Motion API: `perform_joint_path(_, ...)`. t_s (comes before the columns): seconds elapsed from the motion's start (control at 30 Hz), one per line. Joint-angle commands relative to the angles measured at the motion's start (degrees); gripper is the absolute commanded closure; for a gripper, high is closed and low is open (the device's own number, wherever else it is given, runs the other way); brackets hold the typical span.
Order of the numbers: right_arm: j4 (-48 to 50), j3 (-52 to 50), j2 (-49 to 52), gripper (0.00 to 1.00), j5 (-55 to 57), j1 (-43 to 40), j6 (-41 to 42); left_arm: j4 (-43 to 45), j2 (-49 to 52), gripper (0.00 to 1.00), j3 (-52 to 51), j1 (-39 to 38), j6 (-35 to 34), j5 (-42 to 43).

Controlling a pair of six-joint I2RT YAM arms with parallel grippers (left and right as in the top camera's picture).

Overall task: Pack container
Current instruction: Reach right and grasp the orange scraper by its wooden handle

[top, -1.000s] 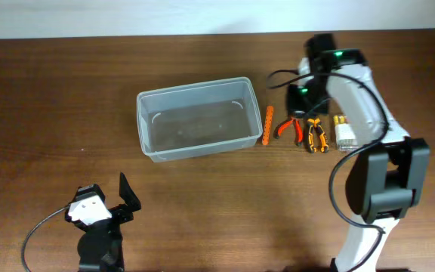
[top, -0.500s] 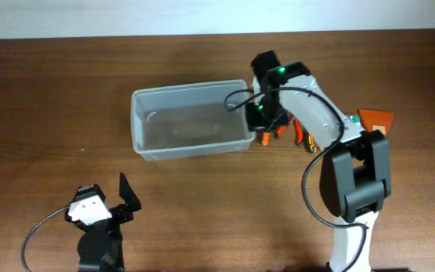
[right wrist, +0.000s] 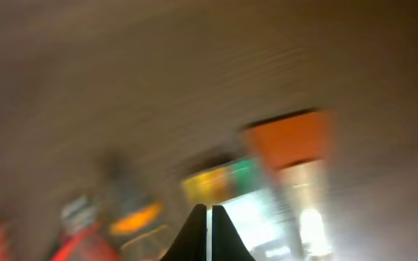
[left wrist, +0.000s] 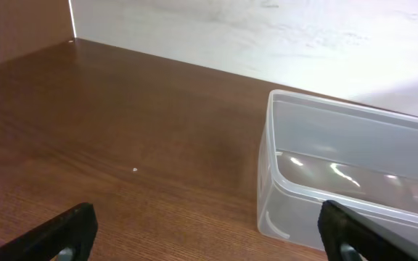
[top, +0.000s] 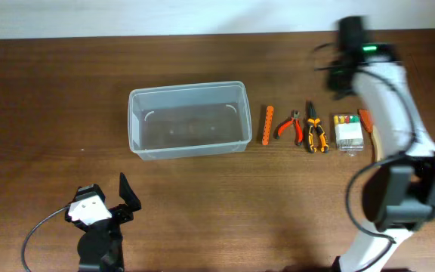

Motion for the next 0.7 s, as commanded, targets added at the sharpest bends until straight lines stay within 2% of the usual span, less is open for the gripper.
perform_joint_path(0.0, -2.01, -0.44, 1.51, 0.96, -2.36, -8.52, -3.34, -0.04, -0.26, 0.01, -0.22, -0.22, 0.5, -0.22)
perform_joint_path(0.03, -2.54, -1.18, 2.34, 0.91, -4.76, -10.45, -3.37, -0.04, -0.26, 0.01, -0.22, -0.22, 0.5, -0.22)
perform_joint_path(0.1, -3.74, -3.37, 4.37, 0.75, -11.32, -13.88, -6.54, -0.04, -0.26, 0.01, -0.22, -0.22, 0.5, -0.2)
perform_joint_path(0.17, -4.63, -4.74, 6.08, 0.44, -15.34, -15.37, -9.66, -0.04, -0.26, 0.01, -0.22, -0.22, 0.5, -0.22)
perform_joint_path(0.2, -4.94, -5.03, 6.67, 0.34, -15.32, -15.65, -10.56, -0.04, -0.26, 0.01, -0.22, -0.22, 0.5, -0.22)
perform_joint_path(0.27, -4.7, -5.18, 7.98, 0.22, -14.99, -15.65, -14.56, -0.04, -0.26, 0.01, -0.22, -0.22, 0.5, -0.22)
perform_joint_path(0.33, -4.37, -5.18, 8.96, 0.21, -14.8, -15.65, -17.73, -0.04, -0.26, 0.01, -0.22, -0.22, 0.5, -0.2)
perform_joint_path(0.47, -2.95, -5.6, 10.71, 0.22, -14.58, -16.79, -18.14, -0.04, -0.26, 0.01, -0.22, -0.22, 0.5, -0.22)
perform_joint_path(0.67, -3.02, -5.68, 12.92, 0.33, -16.06, -19.8, -18.12, -0.04, -0.26, 0.01, -0.22, -0.22, 0.5, -0.22)
